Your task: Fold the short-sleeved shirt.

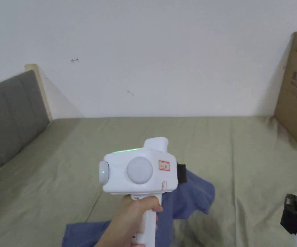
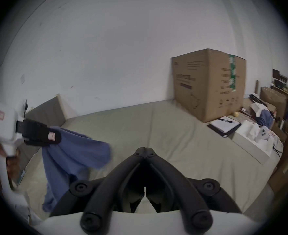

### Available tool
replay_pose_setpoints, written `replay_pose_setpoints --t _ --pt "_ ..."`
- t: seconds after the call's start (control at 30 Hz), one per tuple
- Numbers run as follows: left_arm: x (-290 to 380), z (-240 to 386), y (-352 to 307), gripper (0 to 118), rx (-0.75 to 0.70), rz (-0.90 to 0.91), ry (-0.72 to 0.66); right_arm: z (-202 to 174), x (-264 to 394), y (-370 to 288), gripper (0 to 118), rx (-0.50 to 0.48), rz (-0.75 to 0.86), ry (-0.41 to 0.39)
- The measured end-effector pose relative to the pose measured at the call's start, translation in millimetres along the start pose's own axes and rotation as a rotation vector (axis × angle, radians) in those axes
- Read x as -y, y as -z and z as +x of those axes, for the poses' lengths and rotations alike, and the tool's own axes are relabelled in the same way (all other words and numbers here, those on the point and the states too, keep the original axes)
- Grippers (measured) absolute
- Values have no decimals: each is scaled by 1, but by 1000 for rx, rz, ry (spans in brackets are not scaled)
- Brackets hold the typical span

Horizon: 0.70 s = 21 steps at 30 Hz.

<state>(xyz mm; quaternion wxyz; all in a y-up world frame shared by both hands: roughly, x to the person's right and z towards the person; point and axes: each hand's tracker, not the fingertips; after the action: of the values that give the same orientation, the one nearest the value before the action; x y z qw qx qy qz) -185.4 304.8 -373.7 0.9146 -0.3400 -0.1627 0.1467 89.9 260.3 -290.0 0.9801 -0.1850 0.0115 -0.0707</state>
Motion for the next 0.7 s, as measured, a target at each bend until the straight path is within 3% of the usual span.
replay_pose_setpoints --t 0.13,0.2,0.3,0.4,0.47,0.53,0.57,0.63,0.7 --pt "47 55 42 0 157 -127 116 37 2 -10 0 60 -4 63" --pt "79 67 75 0 86 -234 168 49 8 -10 0 87 -23 73" --pt "124 54 140 0 46 -394 97 61 20 -10 0 105 -70 84" --pt "172 37 185 0 -27 -550 124 70 33 -10 0 115 -108 90" --pt "188 26 187 0 -67 -579 108 75 37 -8 0 125 -126 96" --pt "179 21 180 2 -2 -518 82 77 39 -5 0 130 -139 102" --pt "175 18 179 11 -23 -526 82 78 39 -3 0 133 -143 106" --pt "163 19 175 71 -7 -523 100 76 39 -2 0 130 -150 115" --pt "148 20 164 90 -34 -464 149 72 39 -2 0 116 -147 113"
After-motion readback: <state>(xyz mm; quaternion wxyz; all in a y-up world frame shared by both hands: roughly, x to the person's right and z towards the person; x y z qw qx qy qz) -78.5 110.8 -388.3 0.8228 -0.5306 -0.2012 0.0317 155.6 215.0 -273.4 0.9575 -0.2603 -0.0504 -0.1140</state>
